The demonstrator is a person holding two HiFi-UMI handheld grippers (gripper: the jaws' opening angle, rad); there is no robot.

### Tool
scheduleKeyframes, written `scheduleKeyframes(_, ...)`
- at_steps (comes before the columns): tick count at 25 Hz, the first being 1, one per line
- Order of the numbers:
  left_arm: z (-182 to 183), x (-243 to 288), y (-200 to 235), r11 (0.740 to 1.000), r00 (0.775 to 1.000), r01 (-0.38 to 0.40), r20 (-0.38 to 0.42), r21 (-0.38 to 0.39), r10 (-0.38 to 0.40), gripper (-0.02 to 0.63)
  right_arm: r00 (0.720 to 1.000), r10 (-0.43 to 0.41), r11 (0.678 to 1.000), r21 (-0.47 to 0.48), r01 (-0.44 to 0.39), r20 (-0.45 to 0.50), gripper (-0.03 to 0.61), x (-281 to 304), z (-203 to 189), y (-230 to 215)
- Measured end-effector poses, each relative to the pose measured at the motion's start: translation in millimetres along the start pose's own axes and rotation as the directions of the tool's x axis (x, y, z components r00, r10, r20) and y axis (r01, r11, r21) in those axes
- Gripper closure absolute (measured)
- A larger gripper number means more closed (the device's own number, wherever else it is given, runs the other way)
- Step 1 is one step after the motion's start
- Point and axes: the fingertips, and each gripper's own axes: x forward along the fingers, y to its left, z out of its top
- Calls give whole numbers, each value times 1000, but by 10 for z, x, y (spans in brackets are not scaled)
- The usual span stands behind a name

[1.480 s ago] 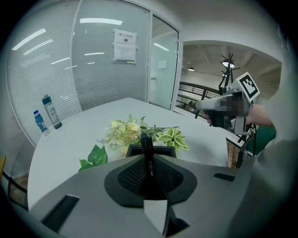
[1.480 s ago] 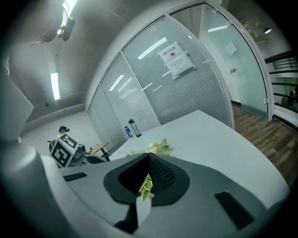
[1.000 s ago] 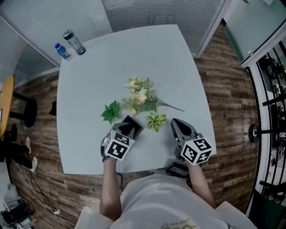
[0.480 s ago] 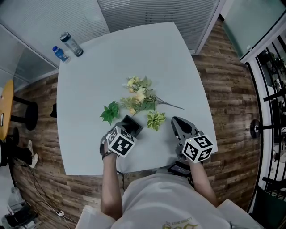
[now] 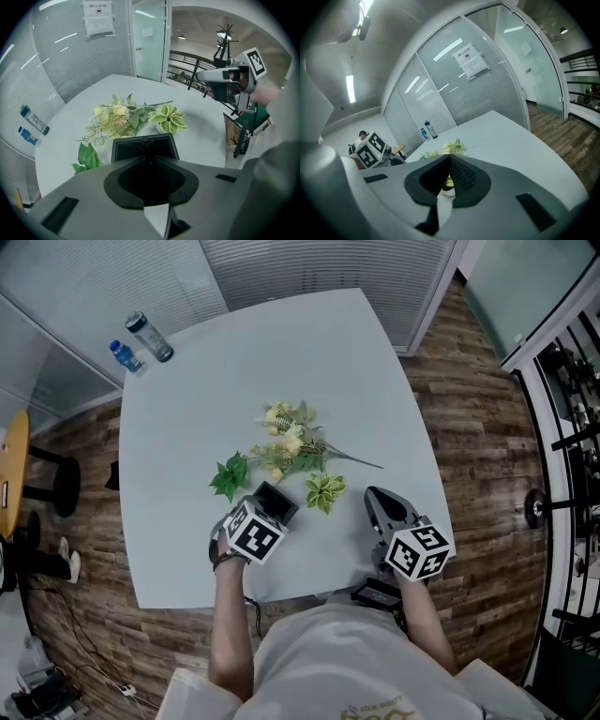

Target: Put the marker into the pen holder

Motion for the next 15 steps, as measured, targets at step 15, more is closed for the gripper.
scheduleKeyframes(15, 49, -119, 81, 993, 986, -52, 153, -103, 68, 471, 1000, 8, 1000, -27, -8, 21, 562, -161, 46, 176)
